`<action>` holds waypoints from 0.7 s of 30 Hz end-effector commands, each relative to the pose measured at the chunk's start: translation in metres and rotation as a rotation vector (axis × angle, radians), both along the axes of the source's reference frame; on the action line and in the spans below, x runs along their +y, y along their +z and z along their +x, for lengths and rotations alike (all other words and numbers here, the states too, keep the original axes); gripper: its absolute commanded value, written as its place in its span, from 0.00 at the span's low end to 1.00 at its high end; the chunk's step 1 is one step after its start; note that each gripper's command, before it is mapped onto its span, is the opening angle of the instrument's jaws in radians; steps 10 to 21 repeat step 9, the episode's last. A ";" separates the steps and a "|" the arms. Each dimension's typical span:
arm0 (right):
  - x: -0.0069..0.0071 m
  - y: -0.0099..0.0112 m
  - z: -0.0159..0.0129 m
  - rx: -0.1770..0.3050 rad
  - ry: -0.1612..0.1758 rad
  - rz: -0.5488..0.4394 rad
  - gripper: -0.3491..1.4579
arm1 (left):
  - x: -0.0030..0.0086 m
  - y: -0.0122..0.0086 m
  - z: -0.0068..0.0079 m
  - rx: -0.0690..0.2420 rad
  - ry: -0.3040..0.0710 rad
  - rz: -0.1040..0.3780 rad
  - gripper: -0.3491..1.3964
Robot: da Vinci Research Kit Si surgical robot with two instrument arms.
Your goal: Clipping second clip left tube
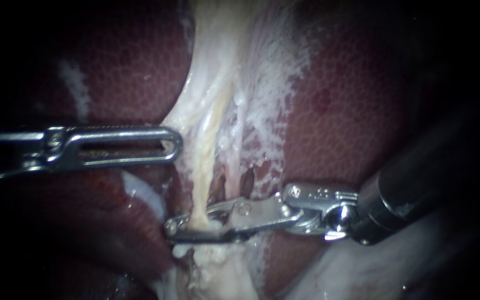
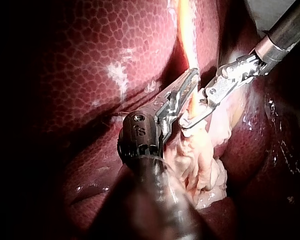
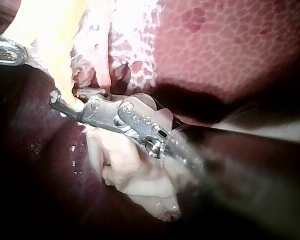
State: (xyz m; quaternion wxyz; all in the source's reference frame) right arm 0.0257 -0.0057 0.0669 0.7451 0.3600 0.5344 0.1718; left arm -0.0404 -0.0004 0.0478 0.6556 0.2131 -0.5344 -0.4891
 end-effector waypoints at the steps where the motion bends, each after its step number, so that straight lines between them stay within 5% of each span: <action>1: -0.0001 0.0000 0.0000 0.001 0.000 0.000 0.00 | 0.0000 0.0000 0.0000 0.000 0.000 0.000 0.00; 21: -0.0003 0.0001 0.0000 0.001 -0.002 -0.002 0.00 | 0.0000 0.0000 -0.0001 0.000 0.000 0.000 0.00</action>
